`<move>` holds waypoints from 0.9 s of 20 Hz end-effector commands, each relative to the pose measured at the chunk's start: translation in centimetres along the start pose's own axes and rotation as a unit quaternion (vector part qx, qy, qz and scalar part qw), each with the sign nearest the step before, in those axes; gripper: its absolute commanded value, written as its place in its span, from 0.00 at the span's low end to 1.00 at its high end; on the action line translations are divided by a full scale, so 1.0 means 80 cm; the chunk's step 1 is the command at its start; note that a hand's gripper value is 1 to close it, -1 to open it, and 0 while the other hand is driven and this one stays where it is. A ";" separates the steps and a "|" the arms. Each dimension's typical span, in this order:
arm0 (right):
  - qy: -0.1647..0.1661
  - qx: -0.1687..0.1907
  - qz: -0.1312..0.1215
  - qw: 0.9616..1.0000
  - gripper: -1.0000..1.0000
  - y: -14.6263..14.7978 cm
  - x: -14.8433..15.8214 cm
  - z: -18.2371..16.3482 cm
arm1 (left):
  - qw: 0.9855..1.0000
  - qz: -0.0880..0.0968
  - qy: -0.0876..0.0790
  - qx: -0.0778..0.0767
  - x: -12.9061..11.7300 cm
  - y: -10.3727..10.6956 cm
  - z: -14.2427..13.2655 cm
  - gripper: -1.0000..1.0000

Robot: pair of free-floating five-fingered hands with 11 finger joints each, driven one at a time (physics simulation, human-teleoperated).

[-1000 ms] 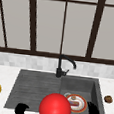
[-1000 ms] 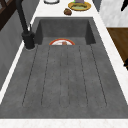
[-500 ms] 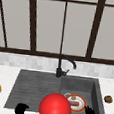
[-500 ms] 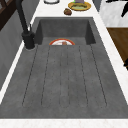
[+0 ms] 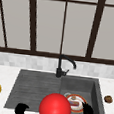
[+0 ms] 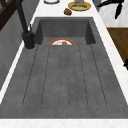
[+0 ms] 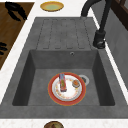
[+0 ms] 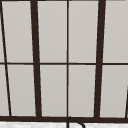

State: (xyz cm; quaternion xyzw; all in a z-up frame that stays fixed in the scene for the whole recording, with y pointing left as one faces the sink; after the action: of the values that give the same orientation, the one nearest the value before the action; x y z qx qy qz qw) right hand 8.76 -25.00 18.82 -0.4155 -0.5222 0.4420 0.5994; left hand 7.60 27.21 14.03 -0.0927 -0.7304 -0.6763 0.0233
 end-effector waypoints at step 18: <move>0.002 -0.012 0.000 1.000 0.50 -0.003 -0.003 -0.003 | 0.998 0.061 0.004 -0.004 -0.085 0.015 -0.079 0.00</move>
State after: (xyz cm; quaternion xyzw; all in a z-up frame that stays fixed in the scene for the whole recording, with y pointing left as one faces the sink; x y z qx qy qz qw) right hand 9.01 -25.30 18.96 -0.4235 -0.5267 0.4348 0.5952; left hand 13.78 22.39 14.70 -0.1119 -0.7220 -0.6815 0.0424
